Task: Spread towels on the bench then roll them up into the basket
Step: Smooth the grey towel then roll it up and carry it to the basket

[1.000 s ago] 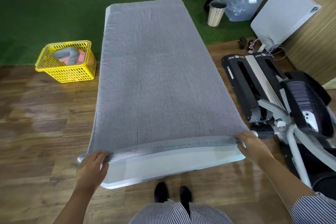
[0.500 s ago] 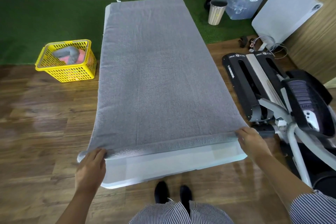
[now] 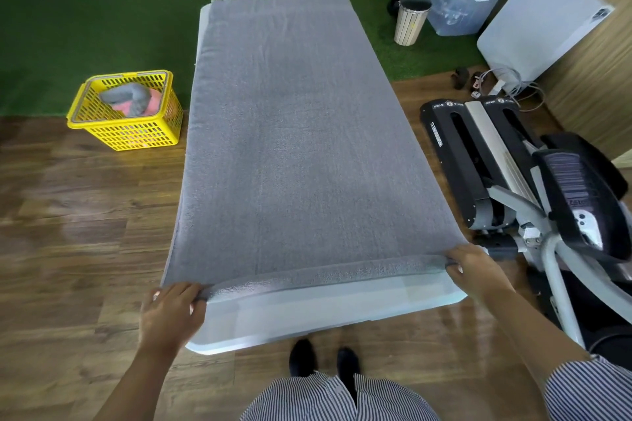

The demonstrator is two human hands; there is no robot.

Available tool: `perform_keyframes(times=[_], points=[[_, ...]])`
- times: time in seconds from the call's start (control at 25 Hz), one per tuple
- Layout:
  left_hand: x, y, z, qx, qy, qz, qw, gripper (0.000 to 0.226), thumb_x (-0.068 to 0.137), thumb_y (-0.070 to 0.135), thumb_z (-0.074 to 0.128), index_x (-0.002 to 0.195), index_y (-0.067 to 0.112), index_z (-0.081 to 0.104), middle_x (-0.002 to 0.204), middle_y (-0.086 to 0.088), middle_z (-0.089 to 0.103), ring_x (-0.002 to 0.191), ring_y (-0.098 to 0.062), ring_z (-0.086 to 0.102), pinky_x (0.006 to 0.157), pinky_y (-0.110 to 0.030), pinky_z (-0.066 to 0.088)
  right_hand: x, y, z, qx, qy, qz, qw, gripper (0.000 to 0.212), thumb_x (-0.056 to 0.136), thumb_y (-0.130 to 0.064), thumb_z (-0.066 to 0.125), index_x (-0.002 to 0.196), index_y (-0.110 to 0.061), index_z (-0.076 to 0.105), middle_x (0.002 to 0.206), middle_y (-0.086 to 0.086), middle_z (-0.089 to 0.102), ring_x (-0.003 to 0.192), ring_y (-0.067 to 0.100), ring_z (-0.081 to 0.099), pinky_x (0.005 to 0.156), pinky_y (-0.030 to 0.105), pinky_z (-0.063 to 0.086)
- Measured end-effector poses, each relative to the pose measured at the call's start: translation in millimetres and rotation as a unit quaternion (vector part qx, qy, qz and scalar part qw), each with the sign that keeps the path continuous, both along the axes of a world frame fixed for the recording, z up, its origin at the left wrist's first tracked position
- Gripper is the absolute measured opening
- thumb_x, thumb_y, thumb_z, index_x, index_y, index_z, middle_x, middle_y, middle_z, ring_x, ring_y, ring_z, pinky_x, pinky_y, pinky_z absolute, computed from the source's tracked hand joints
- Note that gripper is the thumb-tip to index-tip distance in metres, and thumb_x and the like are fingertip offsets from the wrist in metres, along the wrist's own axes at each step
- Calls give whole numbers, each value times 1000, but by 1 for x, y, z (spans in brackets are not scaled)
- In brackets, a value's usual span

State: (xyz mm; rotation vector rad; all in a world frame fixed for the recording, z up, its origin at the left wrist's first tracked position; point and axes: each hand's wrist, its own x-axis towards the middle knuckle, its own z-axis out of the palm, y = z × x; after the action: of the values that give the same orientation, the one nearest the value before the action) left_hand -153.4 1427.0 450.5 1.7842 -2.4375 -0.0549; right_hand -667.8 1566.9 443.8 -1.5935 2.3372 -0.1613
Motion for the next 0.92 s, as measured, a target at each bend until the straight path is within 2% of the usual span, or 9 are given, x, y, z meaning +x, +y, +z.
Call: perform_keyframes(times=[0.08,0.2,0.32,0.48,0.56,0.76,0.92], points=[[-2,-4,-1,-13,3,1,1000,38,74,28,36,77,14,71,79,0,69,71,-26,67,76,-50,44,-3,0,-5,-29,15,18,999,18,67,7,66,80,-3,70,77,10,62,75,33,59,65,42,53],[-9,-5,-4,-45,30,-17,998,37,74,16,36,92,9,68,92,-6,68,78,-30,66,77,-52,48,1,-2,-4,-64,56,37,996,23,61,7,71,79,-6,69,81,10,60,73,31,59,63,40,51],[-14,-1,-16,-43,45,-40,997,39,78,11,34,97,7,68,99,-9,68,88,-32,65,84,-51,48,4,-3,-3,-76,72,18,994,30,61,11,68,85,-7,66,75,8,62,68,33,59,62,40,50],[-17,-2,-24,-24,40,-43,998,42,78,27,39,99,7,70,104,-7,69,98,-27,62,102,-47,34,4,3,-20,-62,26,6,998,35,70,11,65,102,-2,68,102,13,65,95,39,62,77,48,56],[-19,-5,-21,-25,34,-43,998,43,78,30,39,97,8,71,100,-5,71,94,-27,64,100,-45,34,6,3,-19,-47,17,-2,999,35,71,4,69,105,-2,68,108,12,64,101,37,61,76,47,56],[-20,-4,-17,-40,28,-48,998,37,82,30,40,85,12,72,82,0,72,74,-24,69,79,-45,44,5,-2,-7,-50,52,20,997,21,62,1,74,80,-10,70,76,4,66,69,31,62,78,46,48],[-10,-1,-13,-52,12,-61,997,36,79,30,38,71,16,70,68,4,67,63,-24,66,72,-43,39,10,-1,-6,-45,37,23,998,13,63,-5,74,71,-13,67,65,-7,53,62,25,58,78,44,46]])
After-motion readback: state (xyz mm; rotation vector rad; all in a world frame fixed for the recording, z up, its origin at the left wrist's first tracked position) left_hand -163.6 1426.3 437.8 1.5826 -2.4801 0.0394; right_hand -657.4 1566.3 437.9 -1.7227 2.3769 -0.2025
